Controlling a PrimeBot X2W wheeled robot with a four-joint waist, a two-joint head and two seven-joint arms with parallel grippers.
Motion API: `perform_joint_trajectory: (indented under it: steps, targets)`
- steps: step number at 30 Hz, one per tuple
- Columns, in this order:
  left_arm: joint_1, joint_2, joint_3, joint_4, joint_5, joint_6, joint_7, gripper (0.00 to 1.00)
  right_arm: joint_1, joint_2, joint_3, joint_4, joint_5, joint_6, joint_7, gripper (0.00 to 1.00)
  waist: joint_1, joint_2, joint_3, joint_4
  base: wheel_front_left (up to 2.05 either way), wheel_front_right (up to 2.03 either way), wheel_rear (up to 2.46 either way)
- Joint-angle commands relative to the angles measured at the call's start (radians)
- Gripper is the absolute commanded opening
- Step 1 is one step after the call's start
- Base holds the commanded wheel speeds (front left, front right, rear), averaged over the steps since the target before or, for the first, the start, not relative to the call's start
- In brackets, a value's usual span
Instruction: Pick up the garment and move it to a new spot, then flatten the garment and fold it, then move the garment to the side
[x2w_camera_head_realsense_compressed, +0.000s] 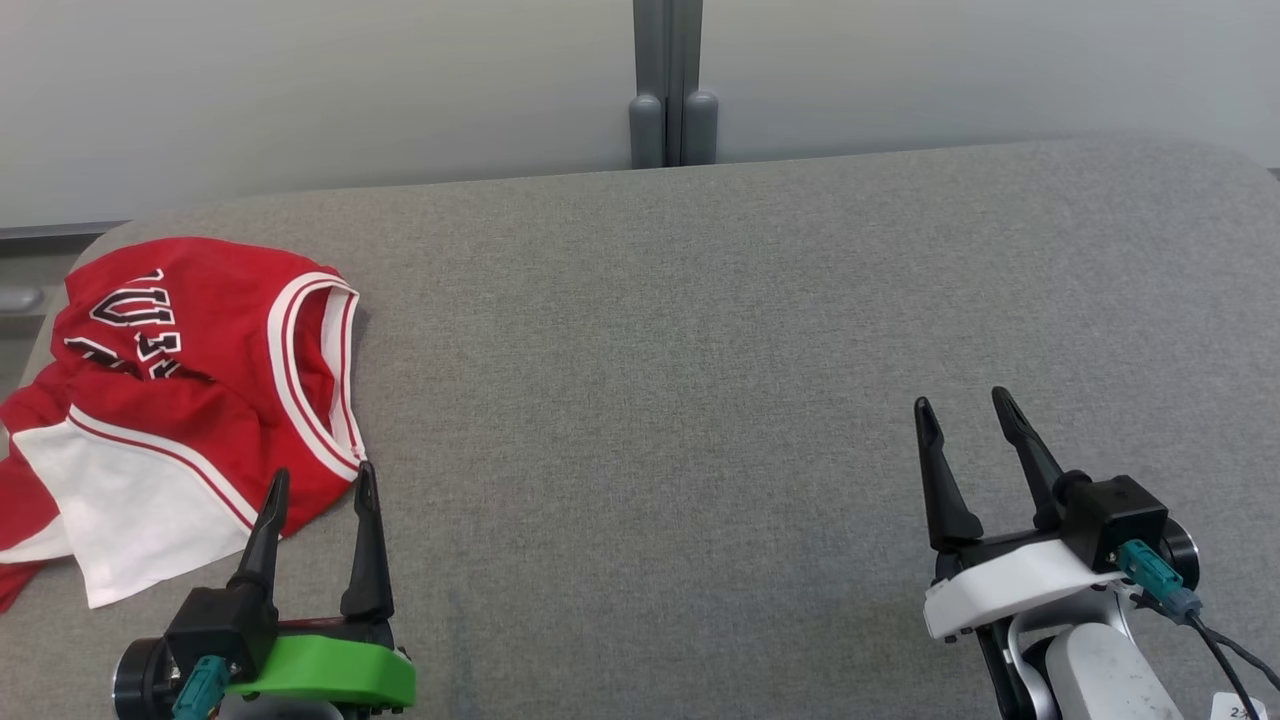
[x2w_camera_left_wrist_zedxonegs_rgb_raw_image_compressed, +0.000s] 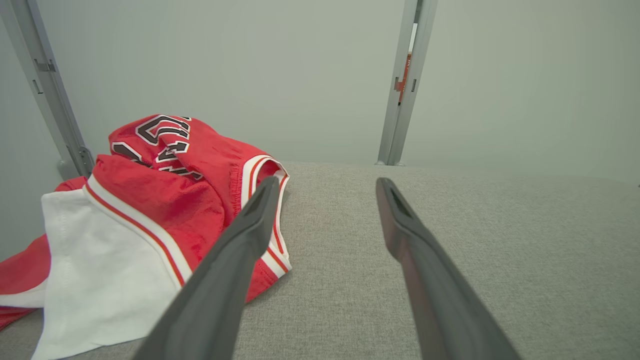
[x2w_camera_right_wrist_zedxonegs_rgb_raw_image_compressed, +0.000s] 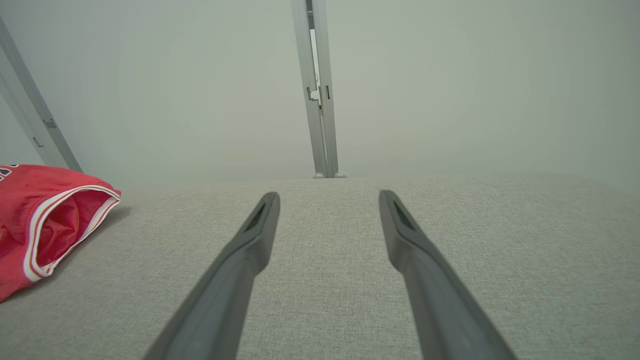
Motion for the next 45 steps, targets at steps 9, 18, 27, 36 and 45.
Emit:
perform_joint_trajectory:
  steps: [9, 18, 27, 36, 45]
  targets:
    - [0.016, -0.001, 0.004, 0.002, 0.003, 0.007, -0.007, 1.00, -0.008, -0.004, 0.003, 0.005, -0.012, 0.000, -0.008, 1.00, 0.0000, 0.0000, -0.017, 0.006, 0.00, 0.00, 0.00]
    - [0.008, -0.003, -0.009, 0.021, -0.007, 0.008, -0.007, 1.00, 0.022, -0.004, -0.003, 0.000, -0.019, 0.000, -0.008, 1.00, 0.0000, 0.0000, -0.029, 0.111, 0.00, 0.00, 0.00]
    - [0.037, 0.004, 0.000, 0.018, -0.002, 0.016, -0.007, 1.00, 0.031, -0.004, -0.005, -0.002, -0.015, 0.000, -0.008, 1.00, 0.0000, 0.0000, -0.037, 0.290, 0.00, 0.00, 0.00]
    - [0.069, 0.022, 0.017, 0.007, -0.013, 0.030, -0.003, 1.00, 0.034, -0.004, 0.019, 0.004, -0.001, 0.000, -0.008, 1.00, 0.0000, 0.0000, -0.052, 0.439, 0.00, 0.00, 0.00]
    - [0.084, 0.031, 0.037, -0.010, -0.036, 0.042, 0.009, 1.00, 0.031, -0.004, 0.046, 0.008, 0.000, 0.000, -0.008, 1.00, 0.0000, 0.0000, -0.052, 0.475, 0.00, 0.00, 0.00]
